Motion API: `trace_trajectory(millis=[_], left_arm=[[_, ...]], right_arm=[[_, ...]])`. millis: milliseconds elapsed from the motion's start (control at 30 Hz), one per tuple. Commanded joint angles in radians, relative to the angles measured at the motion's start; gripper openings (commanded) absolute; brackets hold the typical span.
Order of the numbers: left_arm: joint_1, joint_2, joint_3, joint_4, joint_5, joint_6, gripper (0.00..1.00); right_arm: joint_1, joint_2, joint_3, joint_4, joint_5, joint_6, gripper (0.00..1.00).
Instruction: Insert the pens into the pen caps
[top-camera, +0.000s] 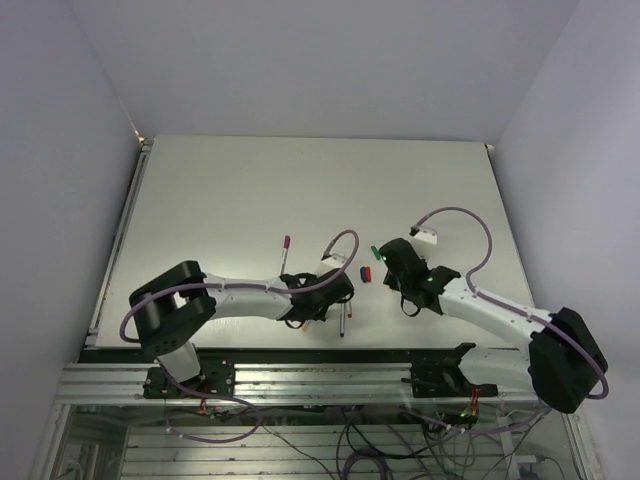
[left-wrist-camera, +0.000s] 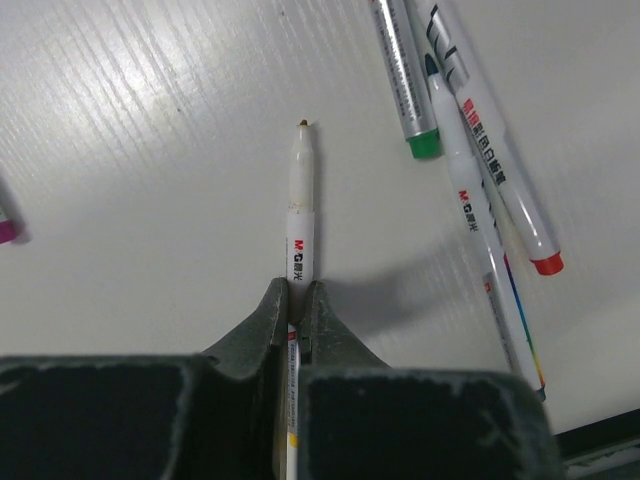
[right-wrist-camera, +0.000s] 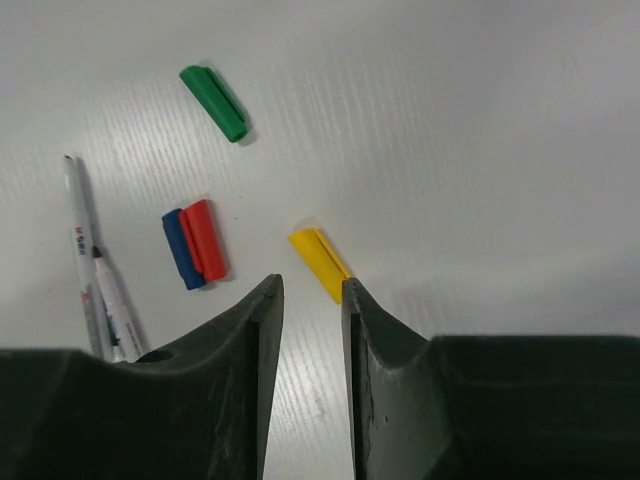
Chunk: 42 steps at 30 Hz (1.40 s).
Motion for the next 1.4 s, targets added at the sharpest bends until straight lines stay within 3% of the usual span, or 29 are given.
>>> trace_trajectory(millis=[0, 200, 667, 1133, 1367], left_arm=[[-0.002, -0.039, -0.036, -0.115, 0.051, -0.015, 0.07], [0.01, -0.126, -0.044, -0.122, 0.036, -0.012, 0.07], [0.085, -0.337, -0.106, -0.083, 0.087, -0.007, 0.07], [0.115, -0.366, -0.128, -0.067, 0.108, -0.004, 0.07], [0.123, -0.378, -0.128, -0.077, 0.097, 0.001, 0.07]], right_arm=[[-0.001, 0.045, 0.028, -0.022, -0.034, -0.035, 0.3], [-0.002, 0.062, 0.007, 0.031, -0.075, -0.077, 0.38], [-0.013, 0.219, 0.053, 0.067, -0.086, -0.146, 0.4], [-0.038, 0.291, 0.066, 0.07, -0.078, -0.155, 0.4], [-0.04, 0.305, 0.029, 0.076, -0.128, -0.107, 0.24]])
